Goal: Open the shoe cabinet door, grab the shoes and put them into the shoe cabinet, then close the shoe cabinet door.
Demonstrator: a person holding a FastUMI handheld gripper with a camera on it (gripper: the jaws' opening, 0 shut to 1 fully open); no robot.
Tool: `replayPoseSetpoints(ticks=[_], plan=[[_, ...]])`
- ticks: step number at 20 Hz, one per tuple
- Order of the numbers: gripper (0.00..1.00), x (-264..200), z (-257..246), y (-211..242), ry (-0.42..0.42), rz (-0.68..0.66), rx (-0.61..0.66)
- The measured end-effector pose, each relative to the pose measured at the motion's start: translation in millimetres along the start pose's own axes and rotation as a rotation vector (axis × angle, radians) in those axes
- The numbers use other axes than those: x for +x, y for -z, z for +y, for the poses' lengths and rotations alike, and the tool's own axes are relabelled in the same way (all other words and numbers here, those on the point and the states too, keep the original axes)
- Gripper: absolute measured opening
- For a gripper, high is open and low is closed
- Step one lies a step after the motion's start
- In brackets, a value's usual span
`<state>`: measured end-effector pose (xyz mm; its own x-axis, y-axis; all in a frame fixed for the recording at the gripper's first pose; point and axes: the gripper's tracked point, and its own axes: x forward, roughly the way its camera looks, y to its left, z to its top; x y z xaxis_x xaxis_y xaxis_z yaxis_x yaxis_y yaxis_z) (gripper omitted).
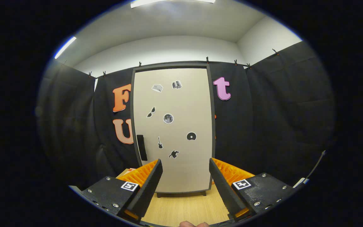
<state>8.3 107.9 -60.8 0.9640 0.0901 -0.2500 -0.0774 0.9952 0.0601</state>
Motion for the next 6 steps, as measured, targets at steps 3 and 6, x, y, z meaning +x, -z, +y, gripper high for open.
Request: replayPoseSetpoints(ticks=[3, 6], plan=[[0.93, 2.1, 0.5, 3.5, 0.002, 0.011, 0.006], [0.93, 3.1, -0.8, 3.4, 0.007, 0.009, 0.011]])
